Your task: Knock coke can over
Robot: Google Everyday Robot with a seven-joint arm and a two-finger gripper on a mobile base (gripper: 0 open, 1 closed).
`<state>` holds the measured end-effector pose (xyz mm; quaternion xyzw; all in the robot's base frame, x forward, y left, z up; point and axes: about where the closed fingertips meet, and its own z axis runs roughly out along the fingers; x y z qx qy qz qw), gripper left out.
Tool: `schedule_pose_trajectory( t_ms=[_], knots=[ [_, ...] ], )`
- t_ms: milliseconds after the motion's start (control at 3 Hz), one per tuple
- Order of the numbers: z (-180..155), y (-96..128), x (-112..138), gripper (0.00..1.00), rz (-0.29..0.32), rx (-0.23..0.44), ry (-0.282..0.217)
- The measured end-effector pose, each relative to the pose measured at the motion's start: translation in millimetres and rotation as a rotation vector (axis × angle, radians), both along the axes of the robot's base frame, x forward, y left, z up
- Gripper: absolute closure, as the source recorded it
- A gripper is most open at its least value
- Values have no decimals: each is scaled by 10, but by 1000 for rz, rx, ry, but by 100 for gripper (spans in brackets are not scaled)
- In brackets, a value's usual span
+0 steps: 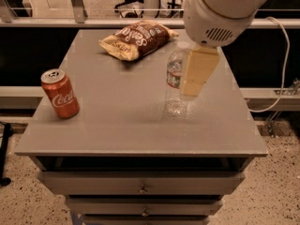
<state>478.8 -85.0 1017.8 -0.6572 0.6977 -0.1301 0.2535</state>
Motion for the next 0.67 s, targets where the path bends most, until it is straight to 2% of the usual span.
schedule_pose_trajectory(
  t_ms=[333, 667],
  knots=[
    [-196, 393, 48, 0, 38, 105, 68],
    [-512, 910, 118, 0, 75, 218, 158]
  ],
)
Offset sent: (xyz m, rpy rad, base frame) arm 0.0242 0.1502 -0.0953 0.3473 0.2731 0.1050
